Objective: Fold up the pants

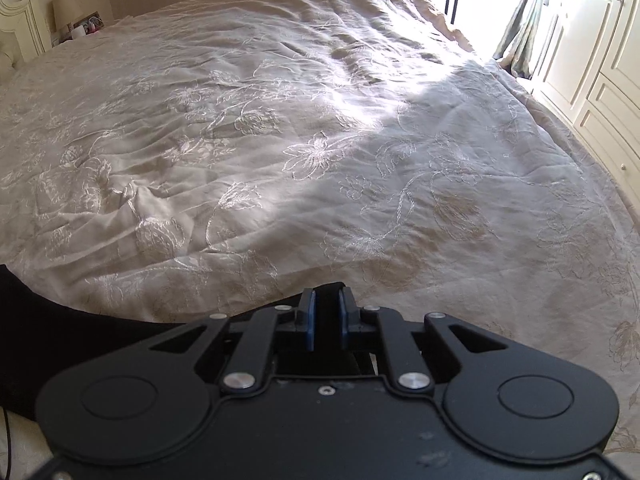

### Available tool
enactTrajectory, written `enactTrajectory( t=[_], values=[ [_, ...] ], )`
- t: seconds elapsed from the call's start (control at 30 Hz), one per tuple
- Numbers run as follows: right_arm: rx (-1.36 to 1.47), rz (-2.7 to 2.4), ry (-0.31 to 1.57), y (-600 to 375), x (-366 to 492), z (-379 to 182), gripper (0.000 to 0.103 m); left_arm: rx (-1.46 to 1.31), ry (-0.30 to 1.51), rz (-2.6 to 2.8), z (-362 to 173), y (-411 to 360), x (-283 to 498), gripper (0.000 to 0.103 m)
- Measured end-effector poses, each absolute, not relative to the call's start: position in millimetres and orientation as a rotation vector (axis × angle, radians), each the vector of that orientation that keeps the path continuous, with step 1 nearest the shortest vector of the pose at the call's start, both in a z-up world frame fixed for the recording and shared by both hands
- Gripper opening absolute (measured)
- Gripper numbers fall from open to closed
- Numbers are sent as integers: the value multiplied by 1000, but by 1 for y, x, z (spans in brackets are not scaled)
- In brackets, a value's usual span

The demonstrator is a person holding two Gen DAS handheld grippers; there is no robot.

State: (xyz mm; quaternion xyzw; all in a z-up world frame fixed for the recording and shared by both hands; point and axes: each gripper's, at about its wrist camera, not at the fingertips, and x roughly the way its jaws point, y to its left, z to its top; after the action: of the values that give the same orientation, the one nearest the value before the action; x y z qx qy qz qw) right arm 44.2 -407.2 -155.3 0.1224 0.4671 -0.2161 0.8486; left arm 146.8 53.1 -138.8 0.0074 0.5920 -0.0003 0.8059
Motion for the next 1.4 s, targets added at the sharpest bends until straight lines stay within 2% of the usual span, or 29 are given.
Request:
enactTrajectory(
  t=[0.13, 0.2, 0.47, 0.67, 1.07, 1.2, 1.4],
  values=[
    [281, -493, 1059, -414, 46, -177, 13, 18, 1341, 3, -151, 57, 149, 7],
    [301, -519, 1078, -417, 43, -182, 22, 2, 1349, 5, -149, 61, 146, 7],
    [246, -584, 970, -402, 37, -154, 25, 32, 1356, -16, -137, 68, 108, 7],
    [260, -441, 895, -367, 47, -128, 26, 25, 1354, 56, -131, 101, 89, 7],
    [289, -42, 933, -200, 82, -117, 28, 69, 1302, 115, -130, 204, 142, 8],
    [265, 66, 976, -128, 99, -118, 29, 154, 1289, 78, -134, 229, 157, 8],
    [402, 171, 1066, -34, 130, -133, 30, 284, 1266, -33, -147, 254, 180, 8]
  ],
)
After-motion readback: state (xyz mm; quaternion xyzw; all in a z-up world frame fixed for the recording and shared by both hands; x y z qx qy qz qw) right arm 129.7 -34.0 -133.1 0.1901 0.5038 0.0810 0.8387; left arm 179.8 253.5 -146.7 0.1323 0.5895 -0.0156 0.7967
